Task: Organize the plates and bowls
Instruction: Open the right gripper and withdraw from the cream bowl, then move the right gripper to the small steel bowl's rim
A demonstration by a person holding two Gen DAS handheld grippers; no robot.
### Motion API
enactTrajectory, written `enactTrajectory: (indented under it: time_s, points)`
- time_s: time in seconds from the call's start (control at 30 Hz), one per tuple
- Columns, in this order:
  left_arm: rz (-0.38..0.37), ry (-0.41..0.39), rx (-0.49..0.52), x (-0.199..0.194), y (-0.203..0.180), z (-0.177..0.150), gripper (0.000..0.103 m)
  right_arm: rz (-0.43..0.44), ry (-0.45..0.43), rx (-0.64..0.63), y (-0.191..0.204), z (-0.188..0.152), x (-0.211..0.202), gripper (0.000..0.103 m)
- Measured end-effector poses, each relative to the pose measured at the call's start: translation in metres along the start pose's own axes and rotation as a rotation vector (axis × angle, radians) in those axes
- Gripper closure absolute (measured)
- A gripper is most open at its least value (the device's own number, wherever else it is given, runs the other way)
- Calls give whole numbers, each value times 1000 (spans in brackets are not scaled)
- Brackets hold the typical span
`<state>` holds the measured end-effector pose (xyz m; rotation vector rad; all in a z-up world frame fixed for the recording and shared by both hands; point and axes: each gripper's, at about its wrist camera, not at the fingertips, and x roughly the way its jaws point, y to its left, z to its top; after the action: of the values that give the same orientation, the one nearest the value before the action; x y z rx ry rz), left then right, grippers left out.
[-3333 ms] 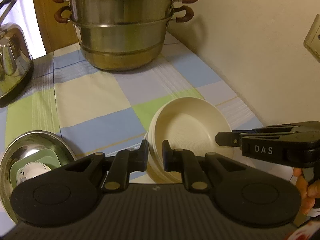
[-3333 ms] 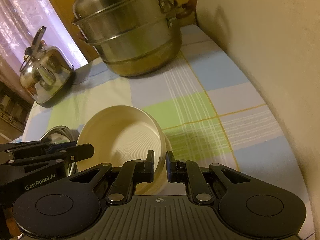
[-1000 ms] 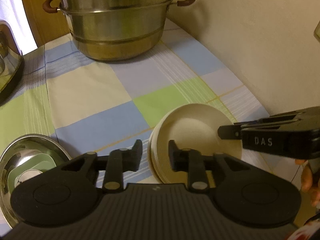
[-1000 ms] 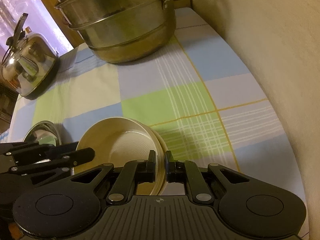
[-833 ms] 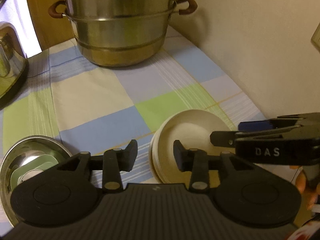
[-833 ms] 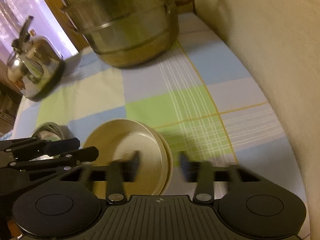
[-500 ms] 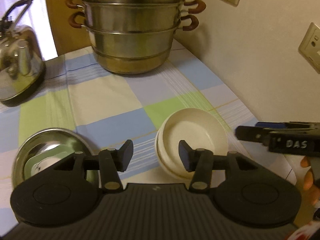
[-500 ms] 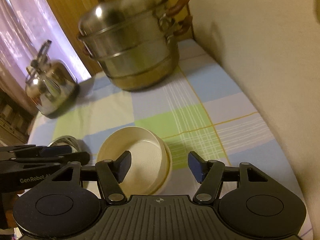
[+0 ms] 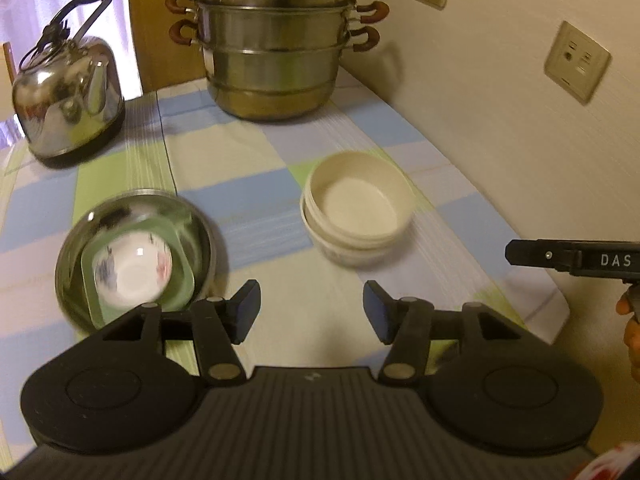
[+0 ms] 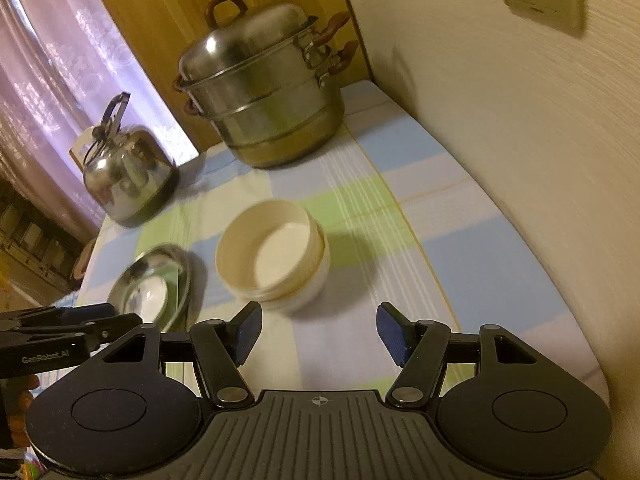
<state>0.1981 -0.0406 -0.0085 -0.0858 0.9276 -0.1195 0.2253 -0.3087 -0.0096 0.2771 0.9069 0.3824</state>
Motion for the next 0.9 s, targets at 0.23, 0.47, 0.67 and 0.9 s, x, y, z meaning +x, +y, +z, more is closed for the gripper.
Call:
enactTrajectory:
  time_s: [0.23, 0.47, 0.67, 0.9]
  points:
    - [-1, 16, -38, -24, -13, -34, 49, -7, 16, -27, -3, -34, -23, 39]
    - [11, 50, -45, -31, -29, -65, 49, -17, 48, -62, -3, -66, -32, 39]
    - [12, 78, -39, -31, -43, -83, 49, -29, 86, -116, -3, -93, -36, 39]
    - [23, 81, -21, -33, -61, -98, 49, -33, 102, -132, -7, -113, -42, 39]
